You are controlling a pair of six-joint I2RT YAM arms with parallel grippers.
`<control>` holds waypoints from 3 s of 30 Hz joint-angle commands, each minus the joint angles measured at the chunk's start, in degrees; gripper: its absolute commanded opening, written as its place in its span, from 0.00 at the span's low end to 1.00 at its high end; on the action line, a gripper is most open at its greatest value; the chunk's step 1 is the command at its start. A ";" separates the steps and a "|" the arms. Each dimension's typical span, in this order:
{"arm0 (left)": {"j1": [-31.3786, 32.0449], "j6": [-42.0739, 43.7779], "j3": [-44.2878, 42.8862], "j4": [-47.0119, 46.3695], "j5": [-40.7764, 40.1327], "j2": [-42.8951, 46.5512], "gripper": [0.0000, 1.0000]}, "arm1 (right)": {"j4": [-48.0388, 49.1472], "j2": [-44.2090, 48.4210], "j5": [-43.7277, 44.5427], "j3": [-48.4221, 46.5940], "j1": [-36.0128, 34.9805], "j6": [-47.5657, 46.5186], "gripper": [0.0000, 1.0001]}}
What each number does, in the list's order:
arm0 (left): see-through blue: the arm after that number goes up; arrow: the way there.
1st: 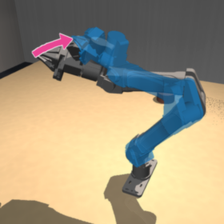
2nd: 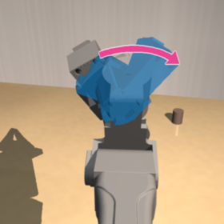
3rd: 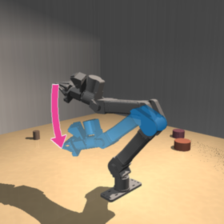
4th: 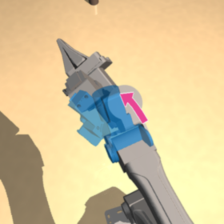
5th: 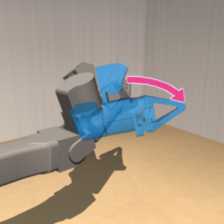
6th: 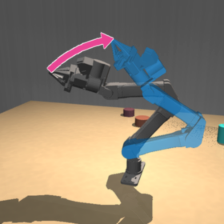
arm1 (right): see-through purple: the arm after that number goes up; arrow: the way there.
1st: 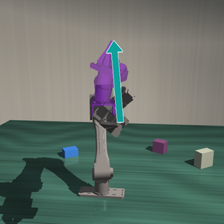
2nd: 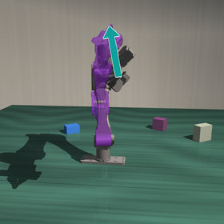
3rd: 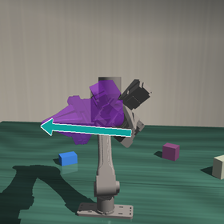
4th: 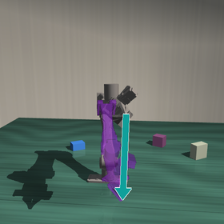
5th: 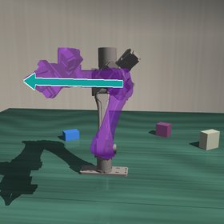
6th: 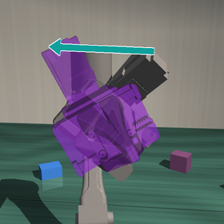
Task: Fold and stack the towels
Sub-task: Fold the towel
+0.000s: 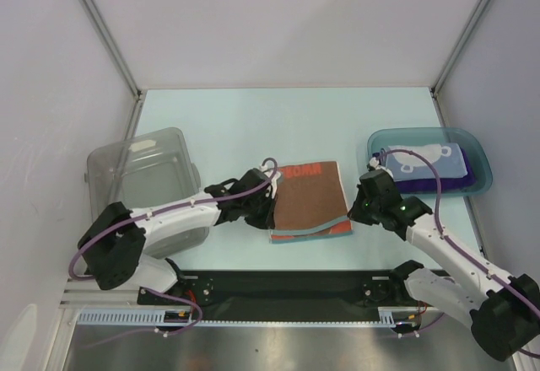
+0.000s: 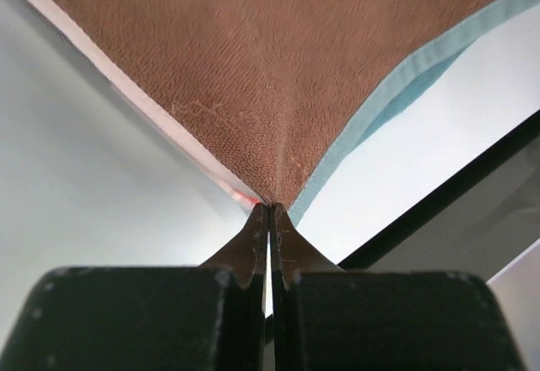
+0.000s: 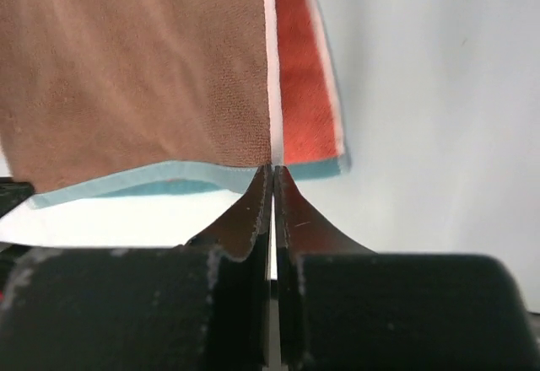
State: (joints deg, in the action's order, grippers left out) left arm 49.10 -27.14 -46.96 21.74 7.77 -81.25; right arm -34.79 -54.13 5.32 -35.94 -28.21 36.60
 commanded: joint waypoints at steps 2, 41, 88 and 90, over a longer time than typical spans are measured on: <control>1.00 -2.39 5.29 -4.59 2.51 0.05 0.00 | -1.00 0.60 2.59 3.93 -1.50 6.90 0.00; -0.05 6.65 -10.51 11.92 -6.98 -2.33 0.38 | -0.48 -1.50 5.15 0.62 -1.50 6.91 0.28; -19.13 17.73 -36.45 11.14 4.88 -29.48 0.31 | 20.09 -29.88 -4.69 -16.94 6.14 -8.29 0.24; -19.13 17.64 -36.54 10.35 5.68 -30.71 0.31 | 20.98 -33.92 -6.71 -19.33 6.23 -9.88 0.20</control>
State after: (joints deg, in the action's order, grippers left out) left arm 30.44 -10.39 -82.24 33.69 11.05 -110.80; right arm -17.43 -83.81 3.05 -51.59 -22.20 31.09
